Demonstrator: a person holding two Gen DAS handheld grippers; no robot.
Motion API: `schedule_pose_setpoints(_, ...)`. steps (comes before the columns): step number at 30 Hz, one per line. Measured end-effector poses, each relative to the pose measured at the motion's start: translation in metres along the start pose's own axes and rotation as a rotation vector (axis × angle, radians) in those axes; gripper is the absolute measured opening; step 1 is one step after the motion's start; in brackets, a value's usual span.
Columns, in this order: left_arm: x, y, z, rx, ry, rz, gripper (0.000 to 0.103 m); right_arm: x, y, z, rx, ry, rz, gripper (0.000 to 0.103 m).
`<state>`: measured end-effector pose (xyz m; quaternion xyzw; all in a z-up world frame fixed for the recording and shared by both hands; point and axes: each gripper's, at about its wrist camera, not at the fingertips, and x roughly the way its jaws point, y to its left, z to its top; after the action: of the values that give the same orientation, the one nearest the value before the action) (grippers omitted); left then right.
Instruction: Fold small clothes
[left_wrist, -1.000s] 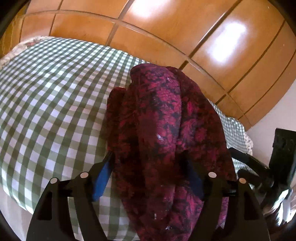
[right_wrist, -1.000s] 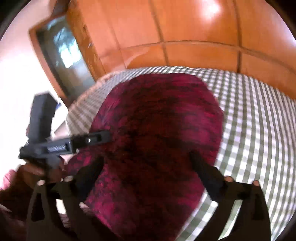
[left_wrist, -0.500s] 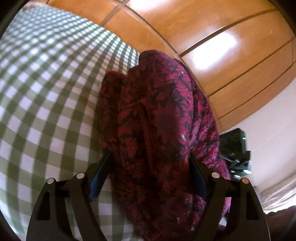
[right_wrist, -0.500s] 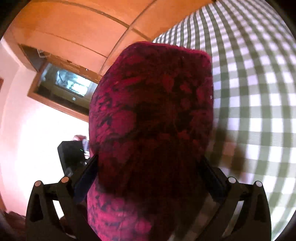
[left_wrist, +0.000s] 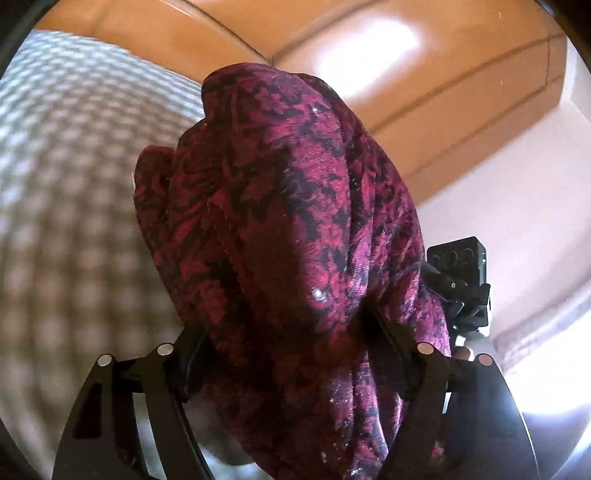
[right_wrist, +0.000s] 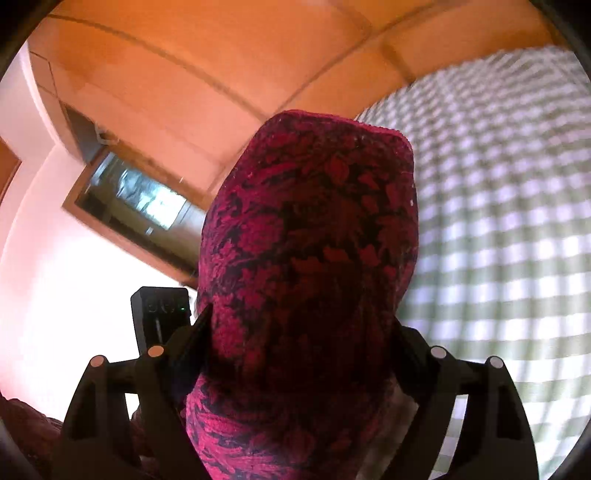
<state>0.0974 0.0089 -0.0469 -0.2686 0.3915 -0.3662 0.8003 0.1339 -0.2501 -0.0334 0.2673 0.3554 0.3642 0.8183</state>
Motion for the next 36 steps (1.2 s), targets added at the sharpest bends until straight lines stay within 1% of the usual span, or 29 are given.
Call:
schedule_pose_setpoints(3,0.054,-0.033,0.023,0.069,0.06,-0.028,0.072,-0.054,-0.027,0.006,0.036,-0.101,-0.066,0.083)
schedule_pose_setpoints(5,0.098,-0.056,0.04,0.107,0.113,-0.049,0.071,-0.087,-0.047,0.009,0.066,-0.165,-0.112,0.083)
schedule_pose_setpoints(6,0.118,-0.068,0.045,0.132,0.134,-0.045,0.071,-0.102,-0.058,0.009,0.083,-0.195,-0.139,0.083)
schedule_pose_setpoints(9,0.165,-0.1,0.055,0.211,0.181,-0.01,0.07,-0.137,-0.091,0.007,0.138,-0.268,-0.222,0.083)
schedule_pose_setpoints(10,0.185,-0.11,0.06,0.224,0.199,0.003,0.07,-0.148,-0.104,0.003,0.167,-0.29,-0.257,0.082)
schedule_pose_setpoints(11,0.197,-0.117,0.061,0.232,0.211,0.013,0.07,-0.154,-0.111,0.001,0.182,-0.298,-0.277,0.081)
schedule_pose_setpoints(12,0.206,-0.122,0.061,0.247,0.218,0.028,0.069,-0.162,-0.124,-0.006,0.206,-0.311,-0.319,0.078)
schedule_pose_setpoints(13,0.22,-0.13,0.06,0.28,0.226,0.072,0.069,-0.165,-0.13,-0.01,0.216,-0.312,-0.332,0.077)
schedule_pose_setpoints(15,0.231,-0.139,0.055,0.324,0.23,0.115,0.07,-0.17,-0.141,-0.022,0.241,-0.323,-0.334,0.077)
schedule_pose_setpoints(17,0.233,-0.146,0.048,0.368,0.215,0.162,0.07,-0.175,-0.138,-0.027,0.234,-0.324,-0.346,0.078)
schedule_pose_setpoints(18,0.231,-0.148,0.044,0.381,0.202,0.185,0.07,-0.178,-0.132,-0.028,0.219,-0.319,-0.361,0.08)
schedule_pose_setpoints(19,0.23,-0.149,0.042,0.389,0.188,0.216,0.07,-0.179,-0.125,-0.025,0.21,-0.314,-0.377,0.081)
schedule_pose_setpoints(20,0.223,-0.148,0.039,0.392,0.177,0.24,0.07,-0.181,-0.115,-0.026,0.191,-0.315,-0.406,0.081)
schedule_pose_setpoints(21,0.217,-0.147,0.034,0.391,0.168,0.261,0.067,-0.182,-0.104,-0.02,0.159,-0.324,-0.443,0.08)
schedule_pose_setpoints(22,0.211,-0.138,0.038,0.377,0.158,0.282,0.065,-0.183,-0.092,-0.013,0.125,-0.334,-0.465,0.08)
schedule_pose_setpoints(24,0.201,-0.129,0.034,0.344,0.141,0.3,0.064,-0.184,-0.071,-0.005,0.066,-0.348,-0.484,0.074)
schedule_pose_setpoints(26,0.196,-0.118,0.038,0.311,0.122,0.316,0.064,-0.178,-0.056,0.001,0.01,-0.35,-0.502,0.071)
schedule_pose_setpoints(29,0.191,-0.114,0.036,0.296,0.086,0.354,0.064,-0.156,-0.034,0.017,-0.095,-0.324,-0.556,0.066)
schedule_pose_setpoints(30,0.188,-0.113,0.034,0.291,0.084,0.364,0.064,-0.145,-0.031,0.025,-0.112,-0.305,-0.57,0.064)
schedule_pose_setpoints(32,0.185,-0.112,0.033,0.295,0.072,0.404,0.065,-0.125,-0.036,0.038,-0.109,-0.271,-0.588,0.063)
schedule_pose_setpoints(33,0.188,-0.113,0.034,0.304,0.068,0.423,0.065,-0.112,-0.041,0.045,-0.095,-0.25,-0.62,0.063)
schedule_pose_setpoints(34,0.192,-0.112,0.037,0.318,0.062,0.454,0.066,-0.106,-0.045,0.049,-0.085,-0.24,-0.634,0.063)
schedule_pose_setpoints(35,0.19,-0.109,0.034,0.318,0.061,0.466,0.067,-0.1,-0.051,0.053,-0.071,-0.23,-0.645,0.063)
schedule_pose_setpoints(36,0.192,-0.108,0.038,0.304,0.061,0.472,0.069,-0.094,-0.057,0.057,-0.058,-0.225,-0.659,0.064)
